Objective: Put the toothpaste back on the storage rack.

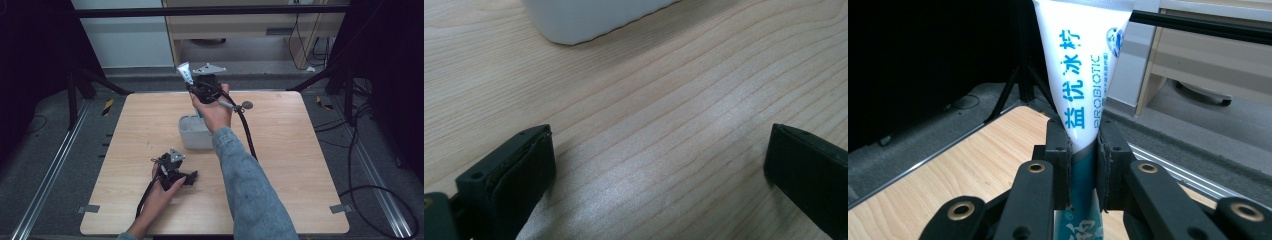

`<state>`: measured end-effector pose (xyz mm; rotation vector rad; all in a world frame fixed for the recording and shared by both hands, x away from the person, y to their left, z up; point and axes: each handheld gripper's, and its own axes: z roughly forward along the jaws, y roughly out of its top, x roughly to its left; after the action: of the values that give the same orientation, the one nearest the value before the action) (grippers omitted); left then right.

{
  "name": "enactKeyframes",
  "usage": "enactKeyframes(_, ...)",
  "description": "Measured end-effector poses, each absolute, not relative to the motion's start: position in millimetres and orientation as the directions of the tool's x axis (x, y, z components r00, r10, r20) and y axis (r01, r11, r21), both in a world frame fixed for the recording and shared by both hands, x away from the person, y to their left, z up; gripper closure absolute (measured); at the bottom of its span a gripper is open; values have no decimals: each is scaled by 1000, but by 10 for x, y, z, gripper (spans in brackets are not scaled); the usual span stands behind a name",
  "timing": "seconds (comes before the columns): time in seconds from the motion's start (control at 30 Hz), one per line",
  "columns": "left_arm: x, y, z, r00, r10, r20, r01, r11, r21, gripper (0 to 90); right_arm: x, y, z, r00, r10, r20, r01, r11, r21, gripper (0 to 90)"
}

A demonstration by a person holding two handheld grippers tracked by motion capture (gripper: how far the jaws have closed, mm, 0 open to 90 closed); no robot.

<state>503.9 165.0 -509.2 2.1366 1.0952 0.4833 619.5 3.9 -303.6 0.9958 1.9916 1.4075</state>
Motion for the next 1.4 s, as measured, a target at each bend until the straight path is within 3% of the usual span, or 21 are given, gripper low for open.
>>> enactKeyframes(1.4,5041,1650,-5091,580,814,19,564,-419,711,0,6280,124,-3489,-610,792,-23,292,251,923,787)
